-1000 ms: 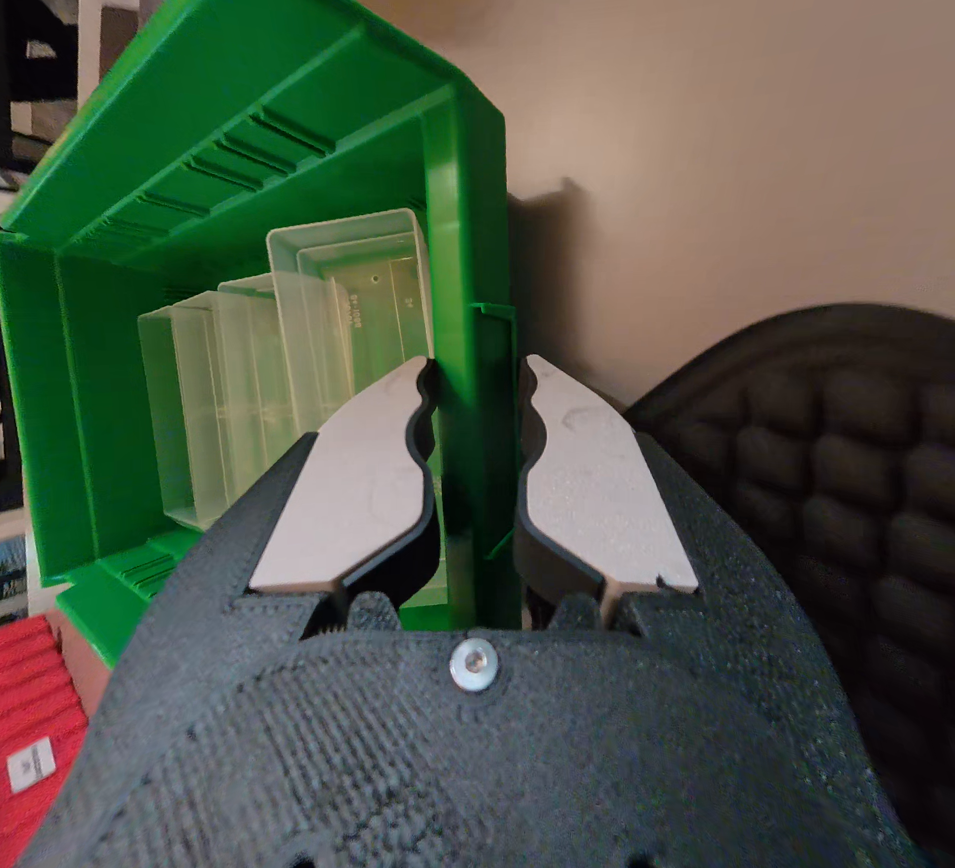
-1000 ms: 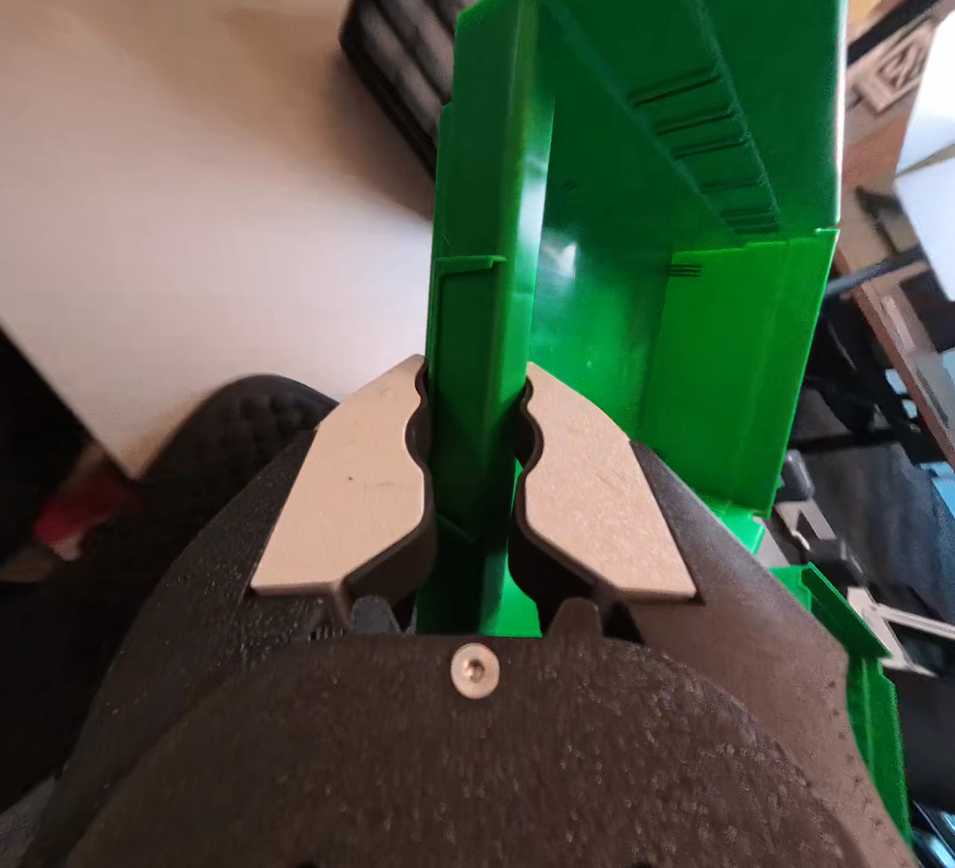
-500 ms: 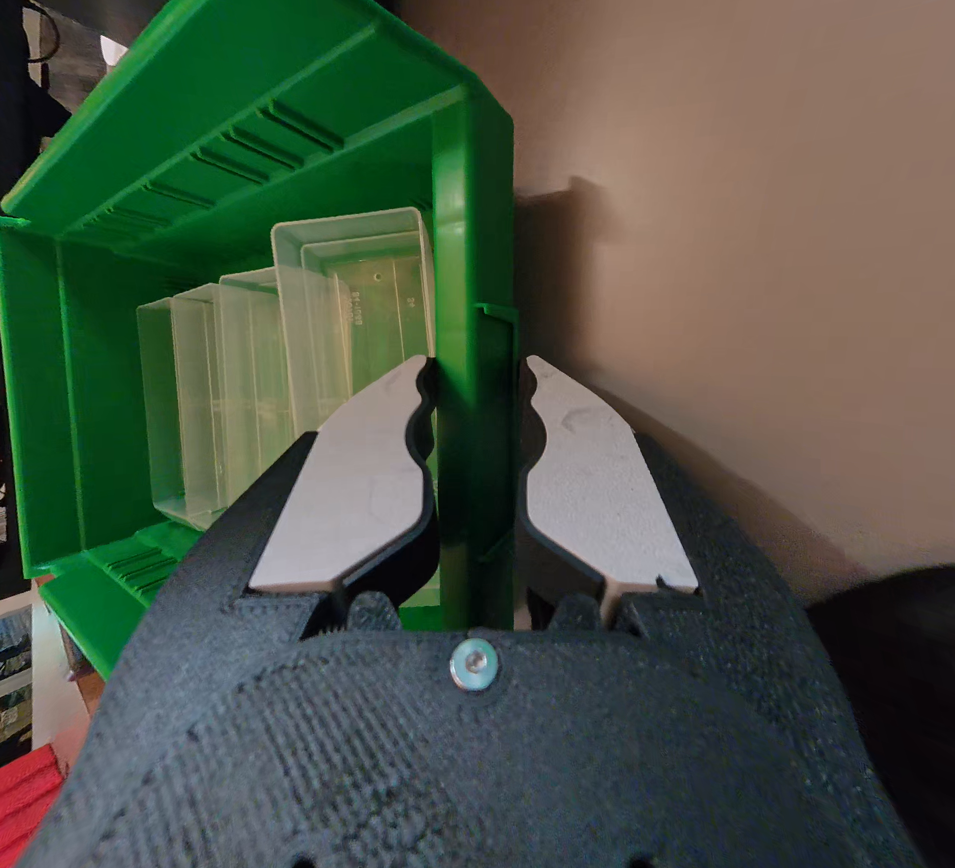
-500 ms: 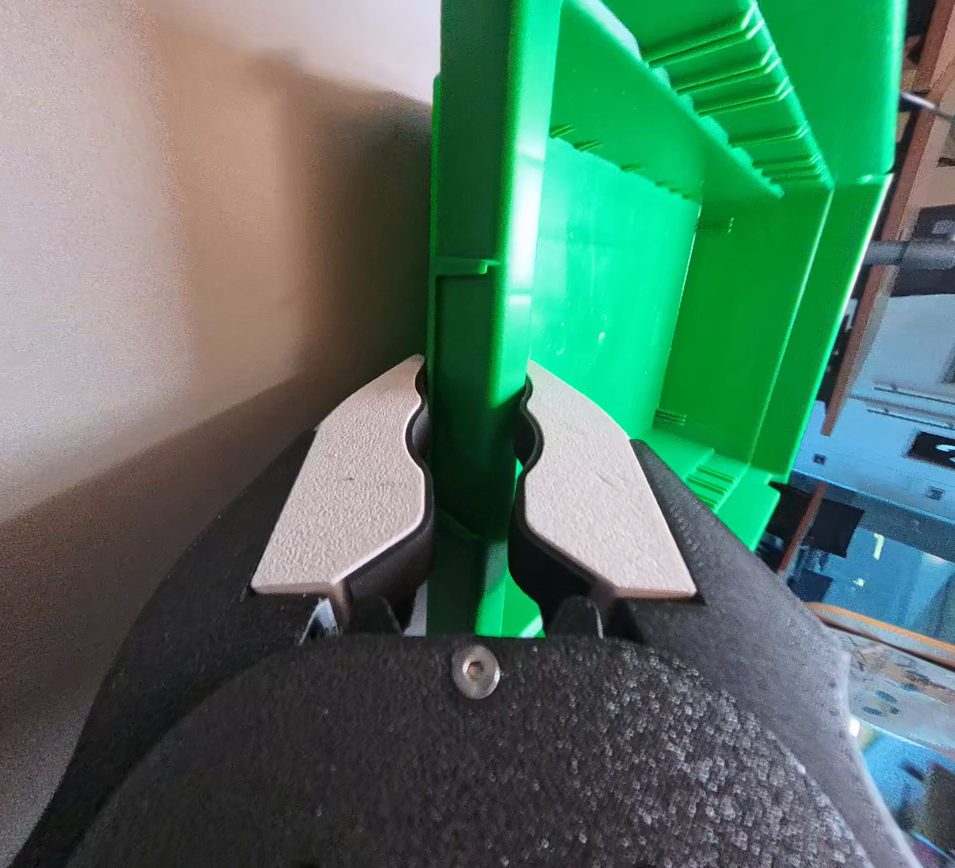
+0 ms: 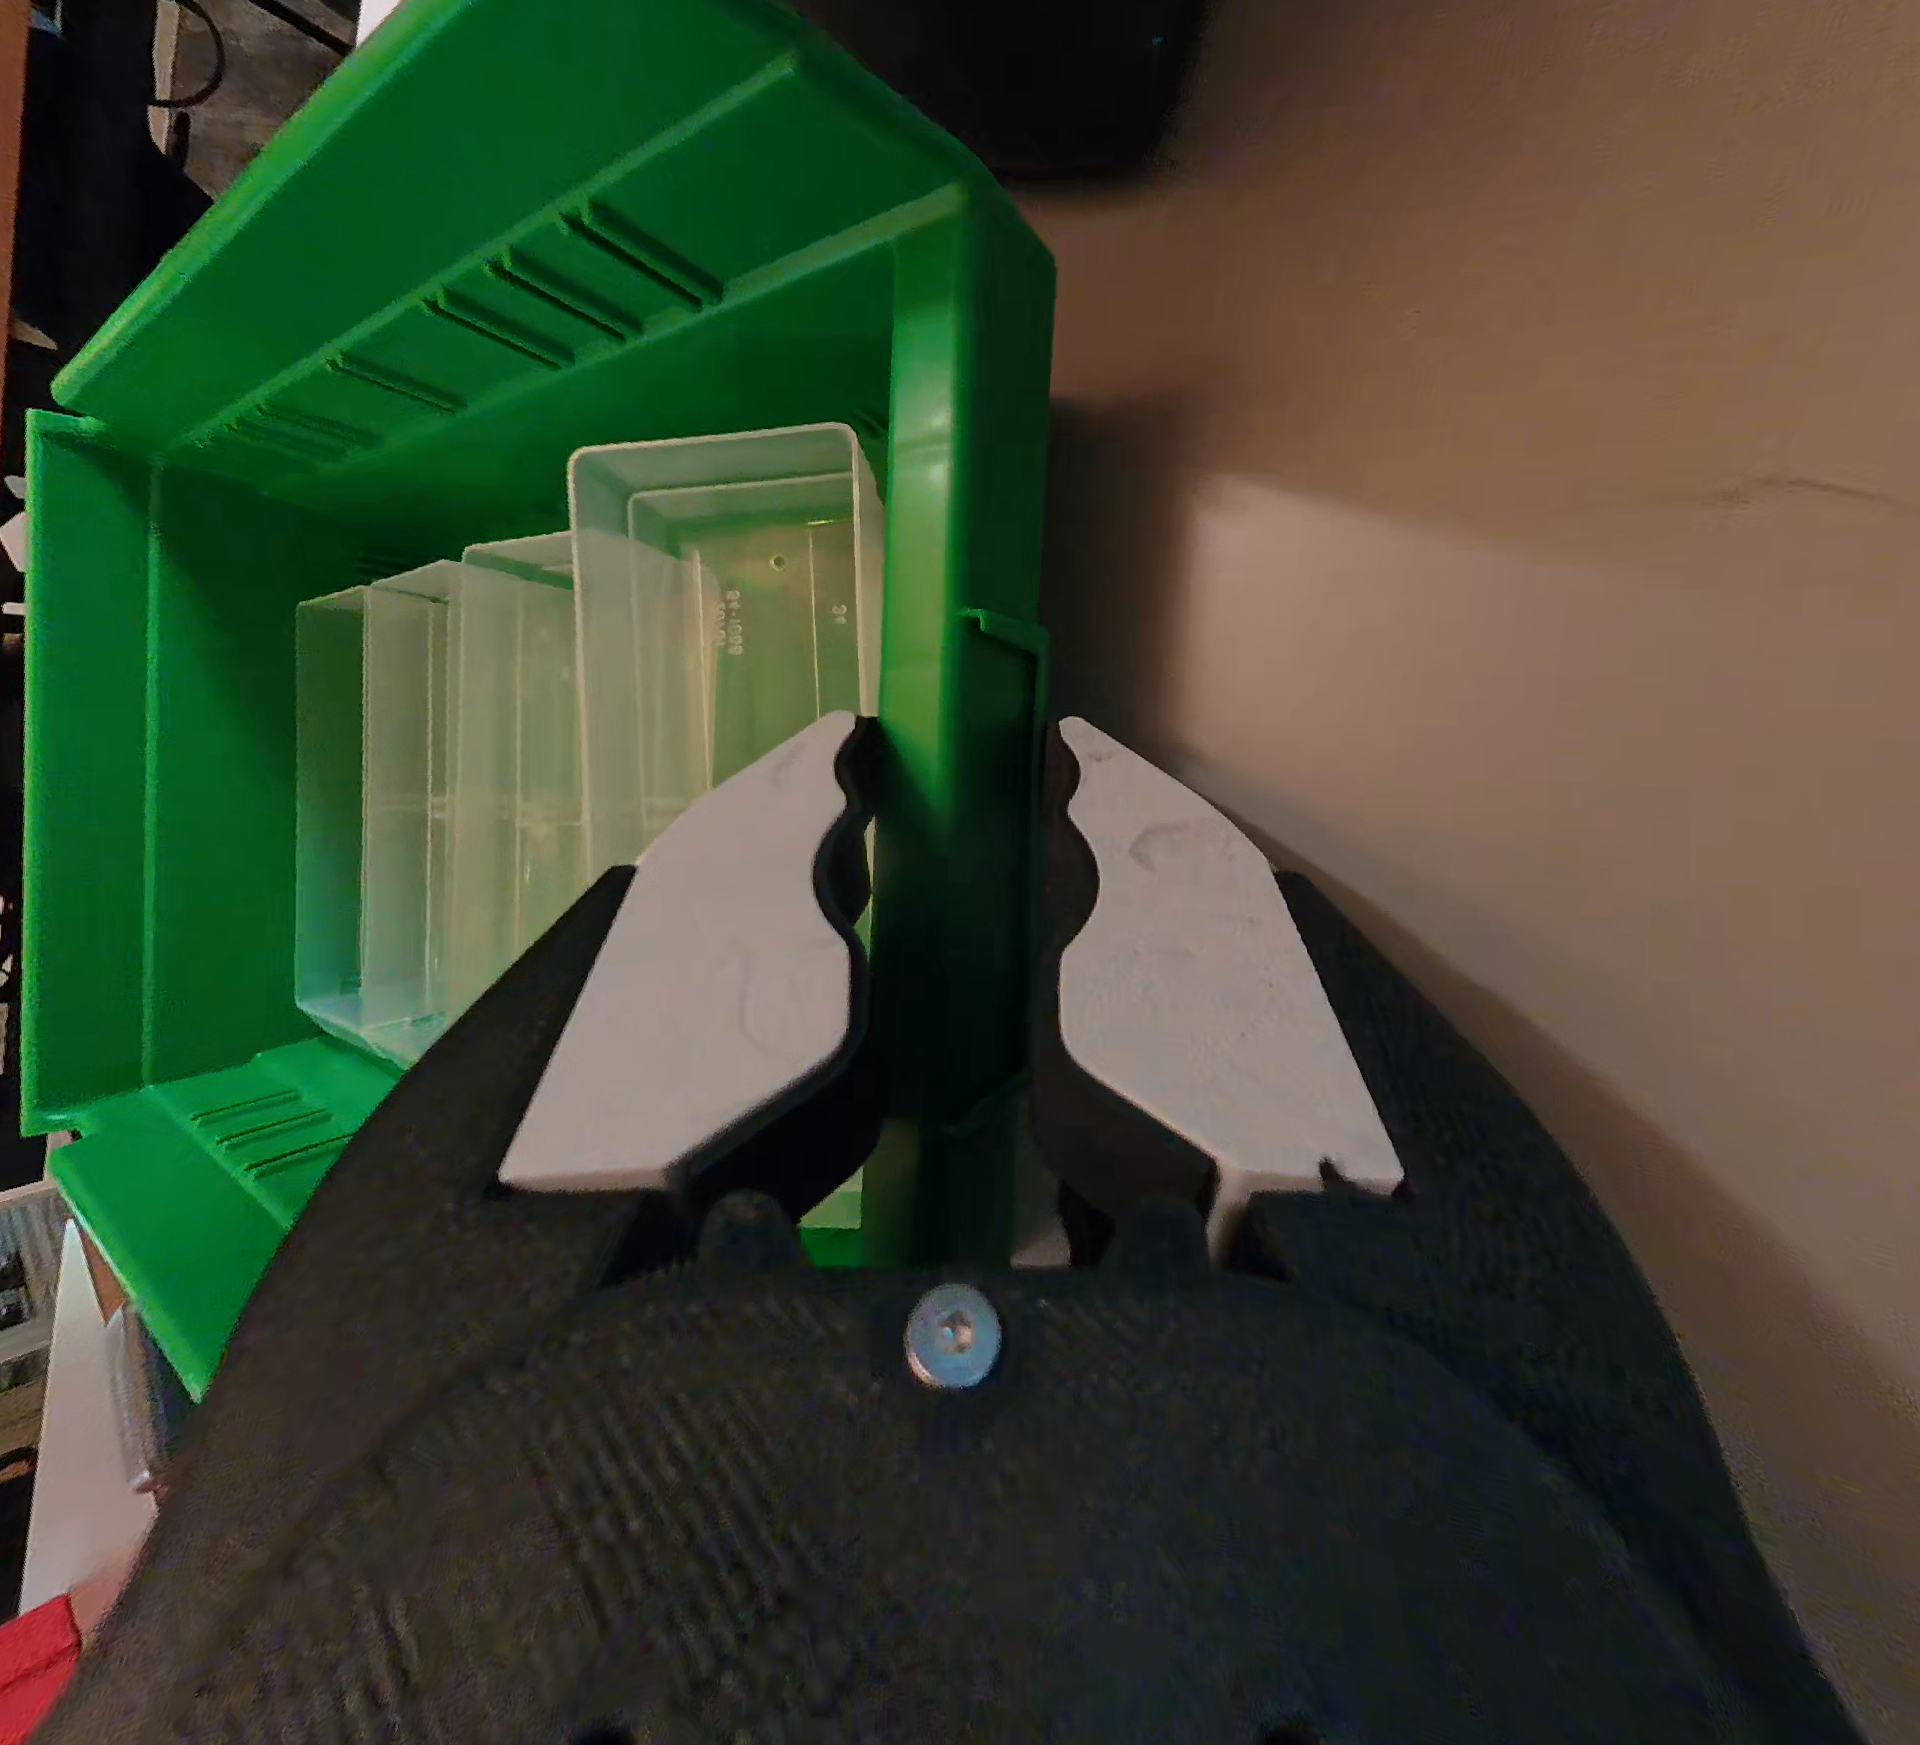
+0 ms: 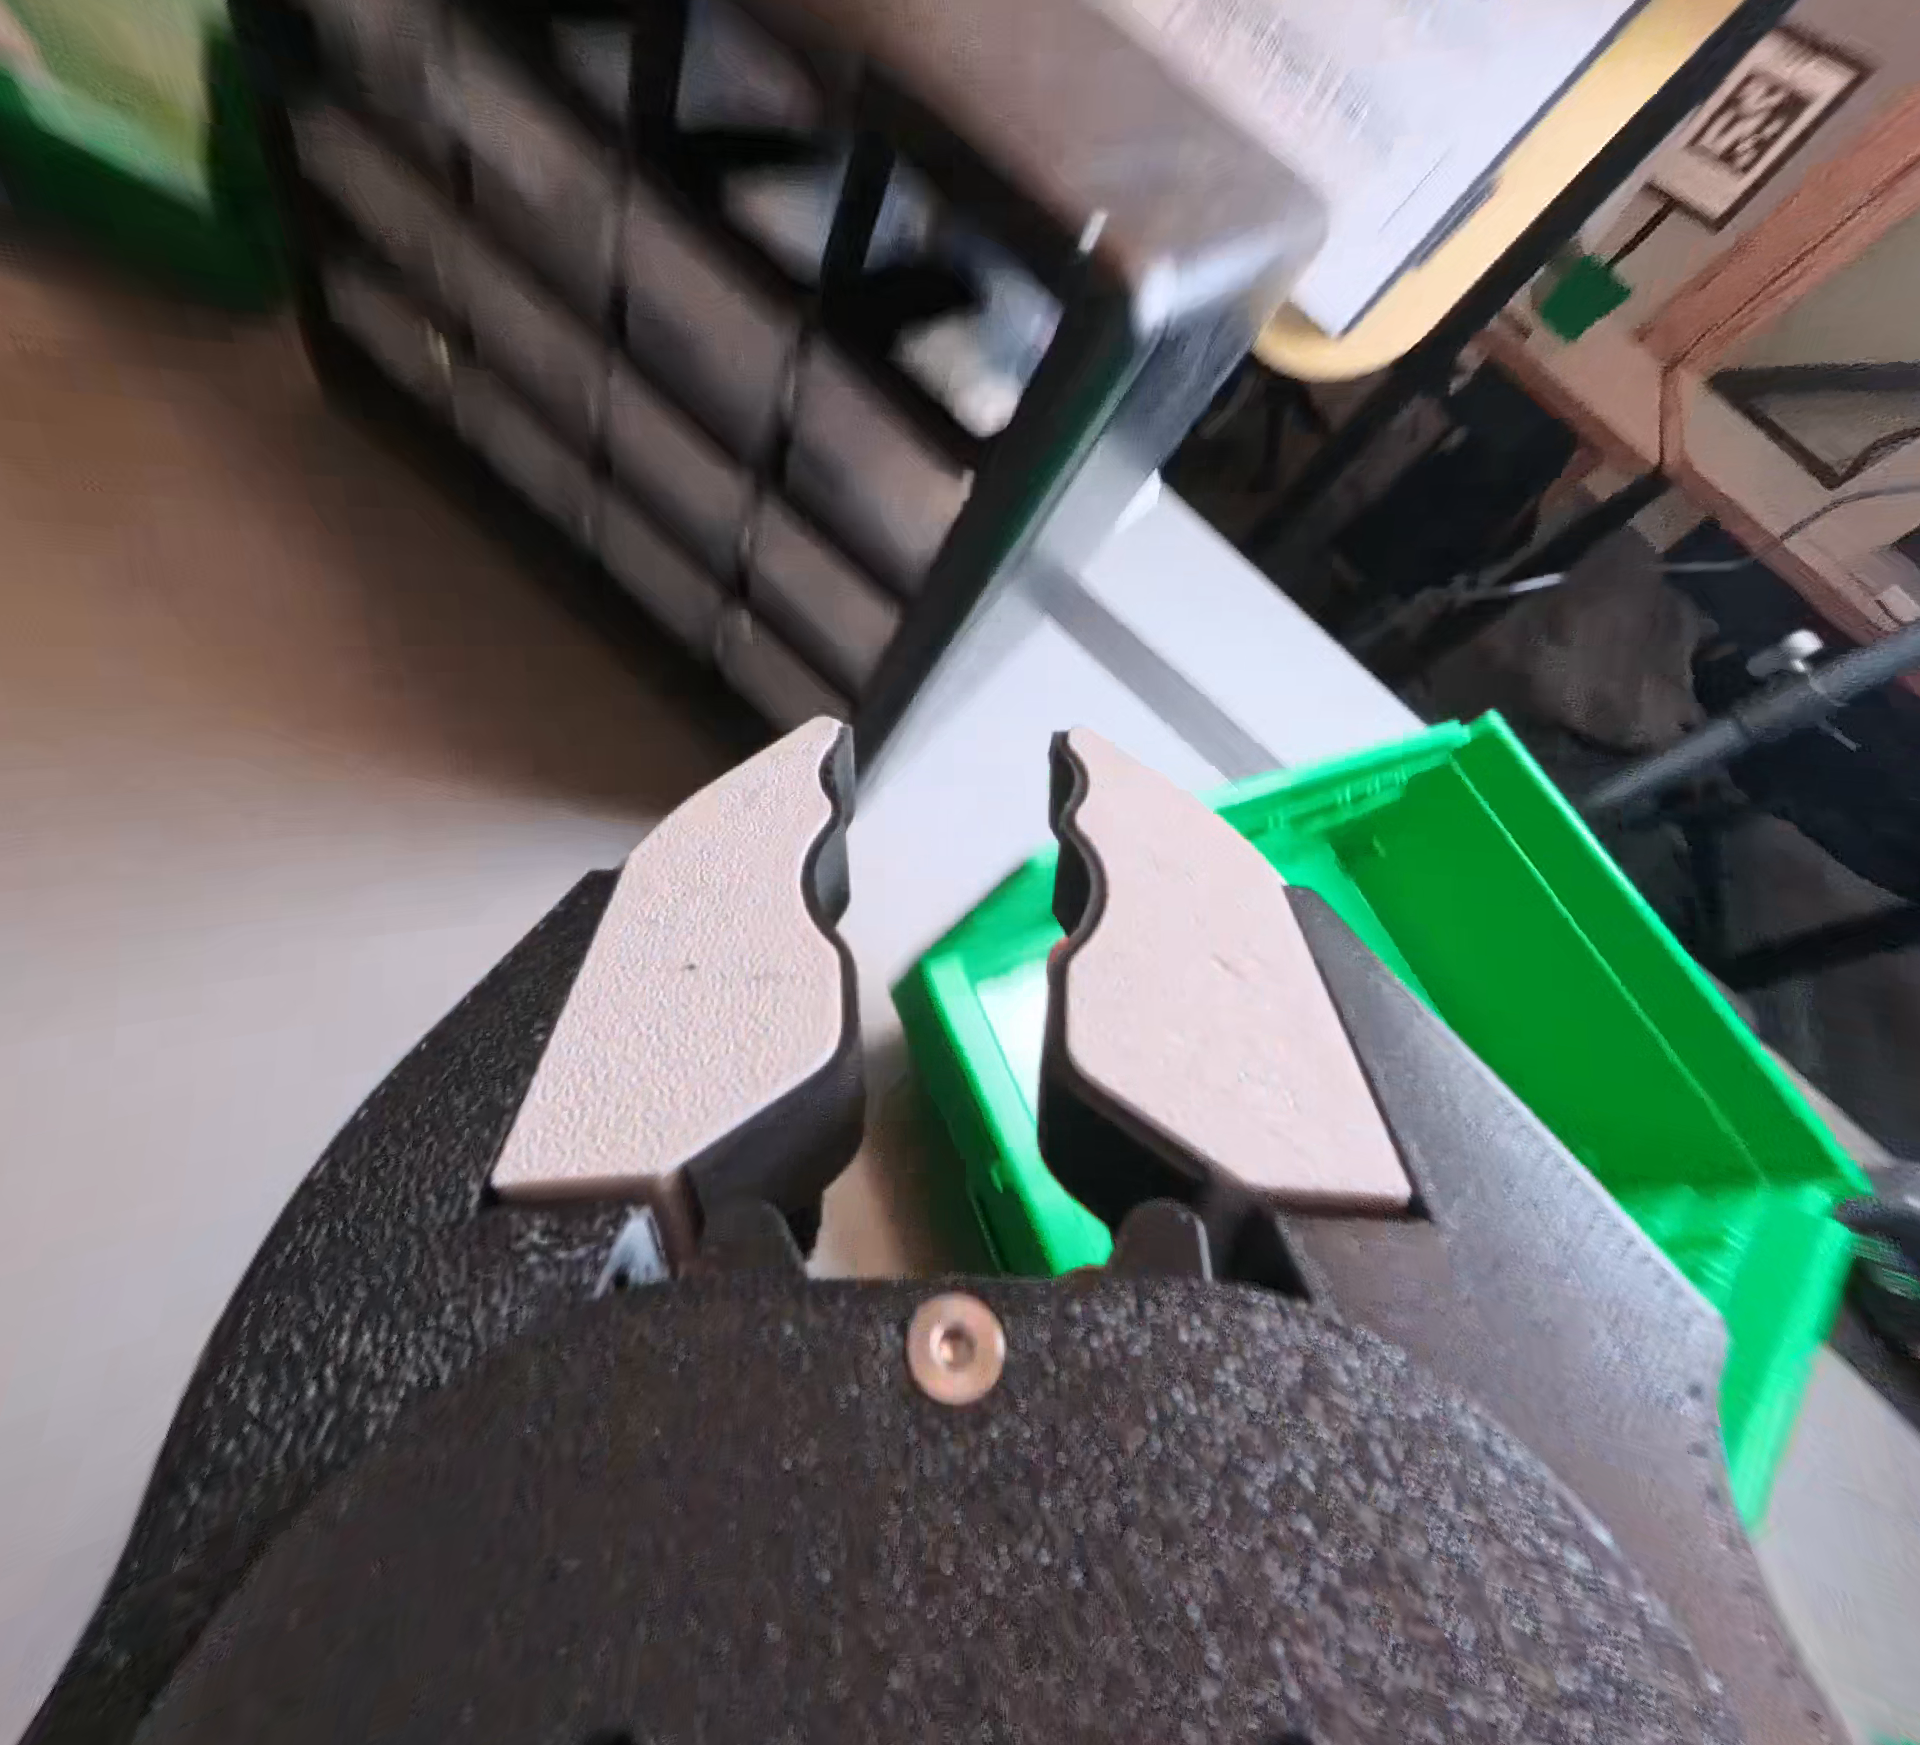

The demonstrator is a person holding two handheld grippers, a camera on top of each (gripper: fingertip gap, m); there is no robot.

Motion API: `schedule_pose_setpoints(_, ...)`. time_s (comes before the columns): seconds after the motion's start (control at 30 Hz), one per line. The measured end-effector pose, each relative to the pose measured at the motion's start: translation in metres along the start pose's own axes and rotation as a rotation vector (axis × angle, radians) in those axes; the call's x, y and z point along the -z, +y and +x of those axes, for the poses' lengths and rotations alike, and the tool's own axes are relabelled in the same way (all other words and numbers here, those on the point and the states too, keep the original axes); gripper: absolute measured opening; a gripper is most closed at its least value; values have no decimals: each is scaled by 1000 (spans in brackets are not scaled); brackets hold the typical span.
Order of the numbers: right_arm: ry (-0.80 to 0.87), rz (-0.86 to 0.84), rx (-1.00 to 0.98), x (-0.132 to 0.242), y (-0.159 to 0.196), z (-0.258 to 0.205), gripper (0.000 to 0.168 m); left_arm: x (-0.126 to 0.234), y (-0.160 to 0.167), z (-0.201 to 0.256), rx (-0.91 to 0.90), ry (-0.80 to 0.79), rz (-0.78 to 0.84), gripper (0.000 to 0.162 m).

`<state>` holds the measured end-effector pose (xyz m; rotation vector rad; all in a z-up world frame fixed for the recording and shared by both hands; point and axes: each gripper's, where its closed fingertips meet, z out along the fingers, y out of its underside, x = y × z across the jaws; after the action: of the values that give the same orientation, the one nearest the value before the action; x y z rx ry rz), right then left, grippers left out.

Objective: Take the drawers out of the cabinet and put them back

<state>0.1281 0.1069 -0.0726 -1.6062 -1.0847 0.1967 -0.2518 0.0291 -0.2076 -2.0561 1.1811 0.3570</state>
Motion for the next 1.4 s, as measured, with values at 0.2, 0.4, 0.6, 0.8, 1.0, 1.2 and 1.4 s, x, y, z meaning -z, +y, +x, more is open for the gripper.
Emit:
schedule_pose_setpoints(0.2, 9, 378, -351, -31, -32, -6, 33, -10, -2, -12, 28, -38, 17, 31)
schedule_pose_setpoints(0.4, 26, 385, -350, -57, -1, -40, 31, -10, 0, -13, -41, -135, 29, 33)
schedule_pose_setpoints(0.6, 34, 392, -300, -56, -3, -50, 31, -5, 2, -9, -50, -144, 47, 33)
schedule_pose_setpoints(0.8, 33, 431, -338, -47, -7, -44, 30, 0, 4, -4, -59, -94, 75, 33)
schedule_pose_setpoints(1.0, 97, 459, -342, -44, -15, -18, 29, 2, 4, -2, -56, -65, 86, 32)
schedule_pose_setpoints(1.2, 170, 453, -382, -48, -20, 31, 34, 2, 4, -2, -36, -54, 90, 33)
schedule_pose_setpoints(1.4, 49, 456, -263, -41, -91, 59, 11, 2, 4, -2, -34, -49, 88, 32)
